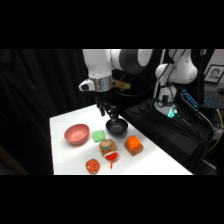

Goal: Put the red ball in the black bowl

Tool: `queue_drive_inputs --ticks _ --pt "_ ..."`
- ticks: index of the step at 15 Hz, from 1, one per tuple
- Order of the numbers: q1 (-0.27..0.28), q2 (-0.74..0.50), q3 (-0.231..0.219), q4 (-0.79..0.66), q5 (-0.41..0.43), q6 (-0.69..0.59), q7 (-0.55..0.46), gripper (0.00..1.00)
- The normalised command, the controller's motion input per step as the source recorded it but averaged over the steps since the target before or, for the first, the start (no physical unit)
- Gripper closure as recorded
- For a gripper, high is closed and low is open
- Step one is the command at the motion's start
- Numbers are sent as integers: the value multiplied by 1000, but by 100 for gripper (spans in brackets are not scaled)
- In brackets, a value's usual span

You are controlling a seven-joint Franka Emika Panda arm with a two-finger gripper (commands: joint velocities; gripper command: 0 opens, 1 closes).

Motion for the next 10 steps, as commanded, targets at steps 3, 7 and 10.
queue_drive_inputs --ticks 3,7,10 --pt "20 335 17 419 -55 103 120 0" --pt "34 350 10 451 -57 103 142 0" --pt "47 343 8 414 -46 111 143 0"
